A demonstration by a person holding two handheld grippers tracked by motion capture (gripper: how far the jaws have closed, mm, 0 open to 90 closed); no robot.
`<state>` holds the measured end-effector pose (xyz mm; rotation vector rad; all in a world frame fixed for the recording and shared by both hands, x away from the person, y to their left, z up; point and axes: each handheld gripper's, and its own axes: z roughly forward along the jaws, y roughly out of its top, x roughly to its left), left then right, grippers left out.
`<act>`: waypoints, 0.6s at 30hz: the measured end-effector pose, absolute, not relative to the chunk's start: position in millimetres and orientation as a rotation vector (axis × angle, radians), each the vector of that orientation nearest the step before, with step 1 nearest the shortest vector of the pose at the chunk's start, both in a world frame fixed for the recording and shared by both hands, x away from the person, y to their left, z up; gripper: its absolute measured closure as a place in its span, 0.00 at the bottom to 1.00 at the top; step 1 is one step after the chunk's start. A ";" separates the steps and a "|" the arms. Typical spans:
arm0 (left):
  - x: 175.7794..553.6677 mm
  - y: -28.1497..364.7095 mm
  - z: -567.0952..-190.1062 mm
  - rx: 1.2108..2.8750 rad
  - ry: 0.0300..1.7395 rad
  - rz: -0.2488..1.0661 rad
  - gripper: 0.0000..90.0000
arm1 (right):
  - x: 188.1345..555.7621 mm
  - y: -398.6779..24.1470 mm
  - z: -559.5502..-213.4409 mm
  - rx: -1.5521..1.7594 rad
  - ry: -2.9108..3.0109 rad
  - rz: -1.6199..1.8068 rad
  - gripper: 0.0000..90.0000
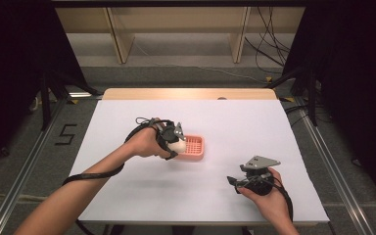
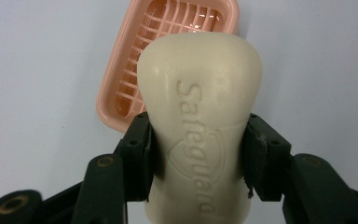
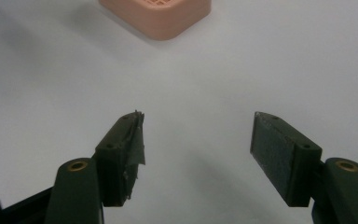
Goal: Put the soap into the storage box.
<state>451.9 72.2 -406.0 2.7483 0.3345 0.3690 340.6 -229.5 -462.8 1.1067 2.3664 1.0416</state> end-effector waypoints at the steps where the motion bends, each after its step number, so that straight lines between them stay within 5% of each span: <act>1: 452.7 71.7 -406.0 2.750 0.322 0.377 0.55 | 340.8 -229.7 -462.8 1.102 2.367 1.042 0.39; 18: 459.3 63.7 -410.9 2.757 0.301 0.371 0.55 | 340.6 -229.3 -463.1 1.112 2.370 1.039 0.39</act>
